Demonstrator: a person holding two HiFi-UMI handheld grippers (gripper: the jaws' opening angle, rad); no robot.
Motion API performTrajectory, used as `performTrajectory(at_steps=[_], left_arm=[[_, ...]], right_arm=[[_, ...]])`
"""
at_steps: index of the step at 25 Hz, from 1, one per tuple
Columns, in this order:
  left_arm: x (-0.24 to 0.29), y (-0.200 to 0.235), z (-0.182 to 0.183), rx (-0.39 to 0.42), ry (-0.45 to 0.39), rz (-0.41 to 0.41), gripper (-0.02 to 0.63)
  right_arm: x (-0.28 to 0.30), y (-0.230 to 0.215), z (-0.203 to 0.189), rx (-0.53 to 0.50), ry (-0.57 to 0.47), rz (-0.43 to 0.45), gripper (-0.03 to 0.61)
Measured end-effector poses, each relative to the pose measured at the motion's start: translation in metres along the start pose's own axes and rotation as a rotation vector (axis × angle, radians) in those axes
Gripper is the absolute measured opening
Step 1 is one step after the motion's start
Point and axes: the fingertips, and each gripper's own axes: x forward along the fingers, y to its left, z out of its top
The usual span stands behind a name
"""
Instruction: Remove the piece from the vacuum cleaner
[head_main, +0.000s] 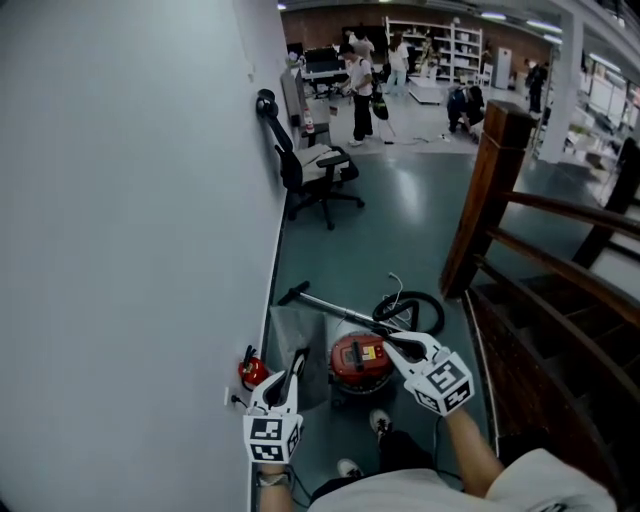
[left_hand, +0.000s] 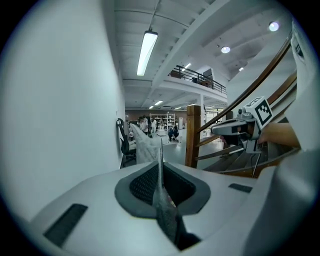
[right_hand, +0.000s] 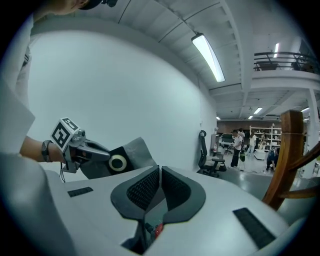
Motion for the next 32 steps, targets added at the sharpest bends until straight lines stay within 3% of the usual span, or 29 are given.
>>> performTrajectory(at_steps=[15, 21, 32], left_arm=[[-0.051, -0.004, 0.122, 0.204, -0.199, -0.006, 0.032], [-0.063, -0.012, 0.146, 0.232, -0.225, -0.018, 0.032], [-0.075, -0.018, 0.167, 0.271, -0.248, -0.026, 0.032]], right_arm=[[-0.027, 0.025, 0.121, -0.222, -0.157, -0.002, 0.038], [-0.031, 0.037, 0.145, -0.315, -0.166, 0.001, 0.037], [-0.038, 0.035, 0.165, -0.331, -0.194, -0.011, 0.032]])
